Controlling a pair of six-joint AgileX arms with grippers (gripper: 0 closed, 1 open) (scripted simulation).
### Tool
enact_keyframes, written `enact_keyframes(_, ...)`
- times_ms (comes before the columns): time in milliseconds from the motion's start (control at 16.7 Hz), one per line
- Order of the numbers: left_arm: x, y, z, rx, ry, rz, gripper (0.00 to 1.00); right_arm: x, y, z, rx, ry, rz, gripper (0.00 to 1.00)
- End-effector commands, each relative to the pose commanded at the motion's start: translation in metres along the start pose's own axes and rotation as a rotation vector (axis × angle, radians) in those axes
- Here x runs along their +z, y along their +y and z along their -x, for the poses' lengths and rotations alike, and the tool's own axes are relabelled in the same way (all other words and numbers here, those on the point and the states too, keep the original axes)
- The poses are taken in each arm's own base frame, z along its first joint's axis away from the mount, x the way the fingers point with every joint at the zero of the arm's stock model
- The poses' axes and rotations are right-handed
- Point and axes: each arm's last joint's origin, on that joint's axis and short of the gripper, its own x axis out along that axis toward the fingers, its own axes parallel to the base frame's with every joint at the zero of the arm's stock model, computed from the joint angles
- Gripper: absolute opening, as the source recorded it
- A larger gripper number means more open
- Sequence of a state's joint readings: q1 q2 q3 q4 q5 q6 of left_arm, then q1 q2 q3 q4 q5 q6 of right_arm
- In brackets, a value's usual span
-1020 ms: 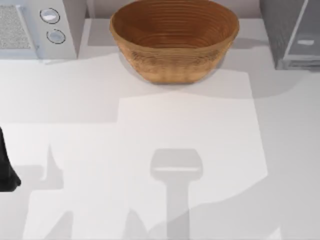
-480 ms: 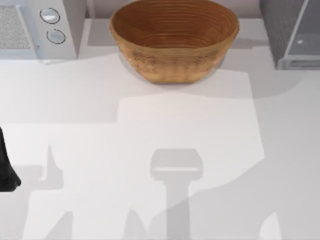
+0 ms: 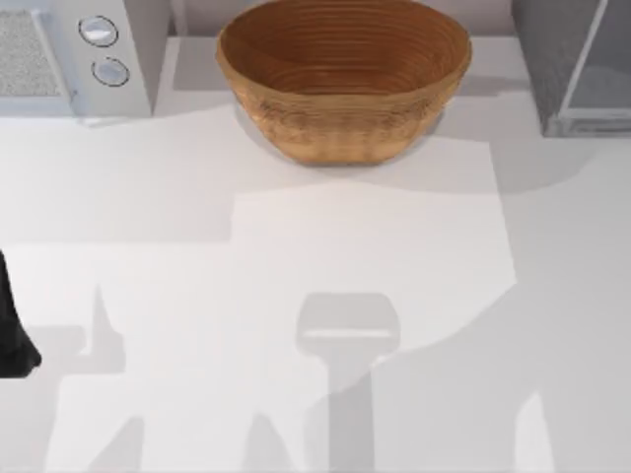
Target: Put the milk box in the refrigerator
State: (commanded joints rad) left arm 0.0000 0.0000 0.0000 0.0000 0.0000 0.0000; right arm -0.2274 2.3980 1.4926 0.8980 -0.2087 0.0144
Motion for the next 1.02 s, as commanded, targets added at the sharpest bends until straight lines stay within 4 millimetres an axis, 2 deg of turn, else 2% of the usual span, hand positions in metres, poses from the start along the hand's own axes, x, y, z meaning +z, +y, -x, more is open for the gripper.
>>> enact_keyframes(240,0.000,0.000,0.000,0.000,0.000,0.000,1.00,0.007,0.001,-0.016,-0.001,-0.005,0.001,0.00)
enact_keyframes(600,0.000,0.000,0.000,0.000,0.000,0.000,1.00,0.008,0.001,-0.019,-0.002,-0.004,0.001,0.00)
enact_keyframes(1020,0.000,0.000,0.000,0.000,0.000,0.000,1.00,0.008,0.001,-0.019,-0.002,-0.004,0.001,0.53)
